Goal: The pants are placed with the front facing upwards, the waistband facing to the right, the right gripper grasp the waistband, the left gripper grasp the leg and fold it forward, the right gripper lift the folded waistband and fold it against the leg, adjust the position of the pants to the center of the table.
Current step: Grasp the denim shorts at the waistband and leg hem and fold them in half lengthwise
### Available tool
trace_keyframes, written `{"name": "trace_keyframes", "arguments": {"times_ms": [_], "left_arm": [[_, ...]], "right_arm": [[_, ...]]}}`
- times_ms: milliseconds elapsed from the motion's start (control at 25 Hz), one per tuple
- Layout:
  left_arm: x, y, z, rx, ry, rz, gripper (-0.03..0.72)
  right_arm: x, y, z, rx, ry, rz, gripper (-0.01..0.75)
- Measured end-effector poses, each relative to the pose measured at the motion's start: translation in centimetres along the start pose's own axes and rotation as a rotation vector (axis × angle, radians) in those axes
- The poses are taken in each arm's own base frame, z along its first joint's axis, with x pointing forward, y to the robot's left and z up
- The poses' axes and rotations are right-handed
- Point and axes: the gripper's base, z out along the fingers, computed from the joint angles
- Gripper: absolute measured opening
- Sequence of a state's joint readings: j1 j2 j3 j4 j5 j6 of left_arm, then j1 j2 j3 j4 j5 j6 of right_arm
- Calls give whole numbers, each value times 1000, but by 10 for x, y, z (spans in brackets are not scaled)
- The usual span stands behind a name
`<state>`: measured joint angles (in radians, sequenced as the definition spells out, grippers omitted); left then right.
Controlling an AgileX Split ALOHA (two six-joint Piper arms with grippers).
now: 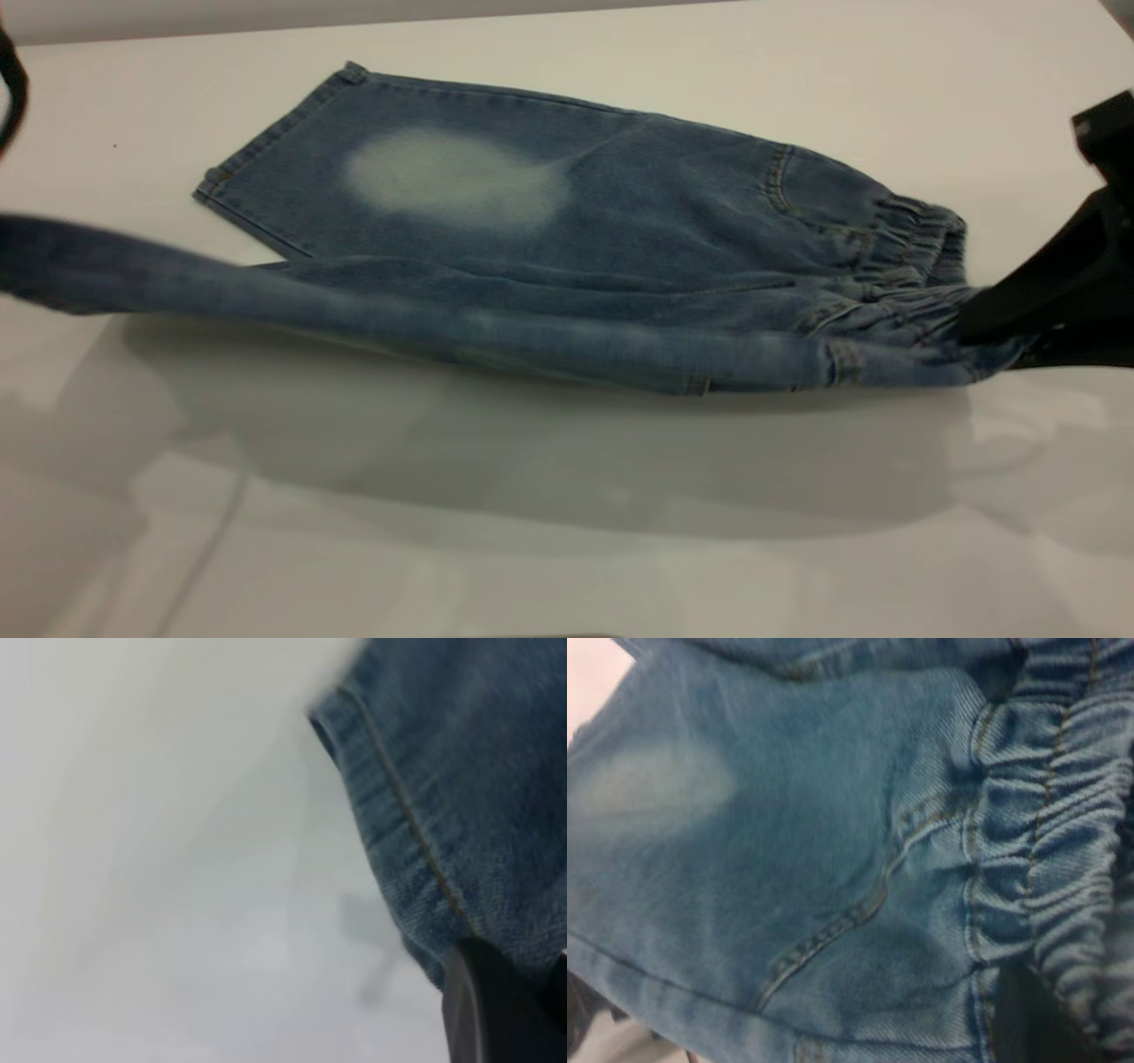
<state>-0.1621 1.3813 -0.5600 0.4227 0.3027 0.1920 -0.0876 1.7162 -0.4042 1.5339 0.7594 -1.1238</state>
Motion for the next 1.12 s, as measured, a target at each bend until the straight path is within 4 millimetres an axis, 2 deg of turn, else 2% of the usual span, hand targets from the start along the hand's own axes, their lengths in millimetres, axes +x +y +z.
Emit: {"name": "trace_keyframes", "arguments": {"times_ms": [200, 400, 600, 640, 680, 800, 1000, 1120], "left_arm": [[-23, 12, 4, -35, -90, -1, 46], [-60, 31, 32, -44, -138, 7, 46], [-95, 47, 72, -47, -172, 10, 46], [-95, 47, 72, -47, -172, 10, 46], [-106, 52, 89, -45, -178, 12, 46], [-125, 58, 108, -54, -204, 17, 46], [-153, 52, 132, -47, -246, 46, 51], [-164, 44, 148, -34, -259, 59, 60]], "right_arm": [[-5, 2, -3, -13, -82, 119, 66], [-20, 2, -4, -12, -197, 219, 66], [-56, 10, -4, 3, -289, 215, 67], [-64, 11, -2, 3, -297, 217, 66], [-70, 10, 1, 6, -300, 222, 66], [-93, 9, 10, 4, -311, 240, 67], [-125, 3, 28, -1, -321, 291, 67], [-136, 0, 35, -5, -322, 306, 71]]}}
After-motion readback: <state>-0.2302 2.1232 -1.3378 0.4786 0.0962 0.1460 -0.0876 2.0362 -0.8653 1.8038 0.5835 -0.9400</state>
